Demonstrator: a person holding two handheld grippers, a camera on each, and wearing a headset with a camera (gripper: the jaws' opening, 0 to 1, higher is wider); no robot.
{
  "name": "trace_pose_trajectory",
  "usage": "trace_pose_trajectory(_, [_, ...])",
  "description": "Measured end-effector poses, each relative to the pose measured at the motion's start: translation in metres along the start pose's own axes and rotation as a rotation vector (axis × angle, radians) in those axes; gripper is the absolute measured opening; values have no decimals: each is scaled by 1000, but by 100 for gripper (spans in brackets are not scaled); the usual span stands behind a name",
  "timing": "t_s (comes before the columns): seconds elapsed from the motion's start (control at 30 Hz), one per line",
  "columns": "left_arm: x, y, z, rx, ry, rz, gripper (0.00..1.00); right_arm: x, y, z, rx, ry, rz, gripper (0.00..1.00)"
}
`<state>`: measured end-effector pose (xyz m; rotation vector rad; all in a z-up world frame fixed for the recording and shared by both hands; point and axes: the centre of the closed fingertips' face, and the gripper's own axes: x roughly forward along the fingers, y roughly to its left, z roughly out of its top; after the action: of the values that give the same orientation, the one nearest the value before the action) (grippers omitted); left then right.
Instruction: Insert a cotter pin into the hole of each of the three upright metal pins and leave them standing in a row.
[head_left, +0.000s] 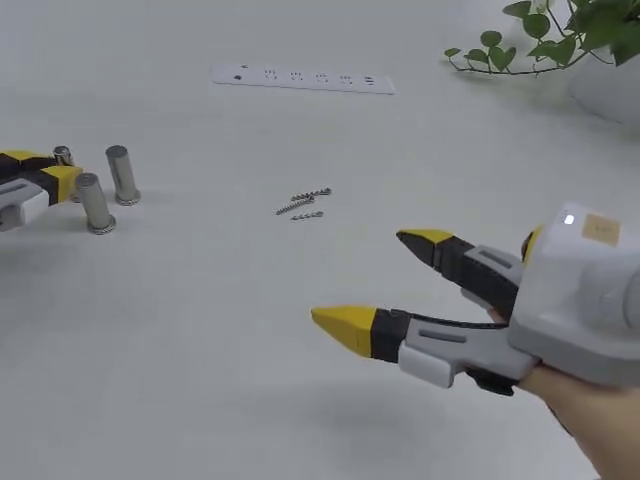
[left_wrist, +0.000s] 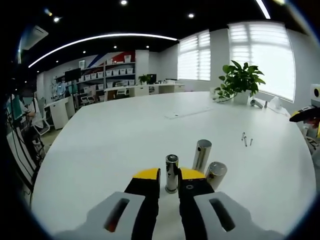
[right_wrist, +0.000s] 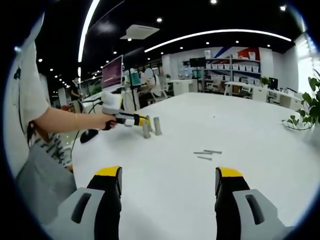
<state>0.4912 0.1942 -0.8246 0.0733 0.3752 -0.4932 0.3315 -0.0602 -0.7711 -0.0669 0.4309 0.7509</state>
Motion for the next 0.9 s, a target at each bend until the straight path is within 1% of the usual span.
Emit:
trace_pose_trajectory(0.07, [1,-1,0,6,0,3,8,0,0,-1,0,3,-2,77])
trace_pose_trajectory(0.1, [2,-2,-1,13,3,-1,8,-1,0,-1,-1,3,-4,77])
trace_pose_trajectory(0.2, [3,-2,-1,5,2,0,7,-1,-1,-1,-2,4,-11,77])
trace_pose_trajectory(0.27, [3,0,-2,-13,3,4,7,-1,-2,-1,-1,7,-17,77])
trace_pose_trajectory(0.33, [2,3,-2,-15,6,21,7,-1,-3,-1,3,6,-18,77])
trace_pose_trajectory(0.4, [1,7,-3,-35,8,37,7,-1,-2,-1,3,4,-19,77])
trace_pose_trajectory(0.47, [-2,9,-4,-58,8,42,7,-1,-2,-1,2,4,-19,77])
trace_pose_trajectory(0.53, [-5,12,-5,-55,20,53,7,-1,-1,-1,1,6,-19,77])
trace_pose_trajectory(0.6, [-8,15,-6,-39,30,67,7,-1,0,-1,4,4,-18,77])
trace_pose_trajectory(0.73, [-16,19,-8,-59,46,87,7,-1,2,0,6,-1,-15,77])
trace_pose_trajectory(0.8, [-20,21,-8,-54,48,100,7,-1,3,0,3,-2,-11,77])
trace_pose_trajectory(0.9, [-29,22,-5,-74,38,121,7,0,5,0,-6,1,-7,76])
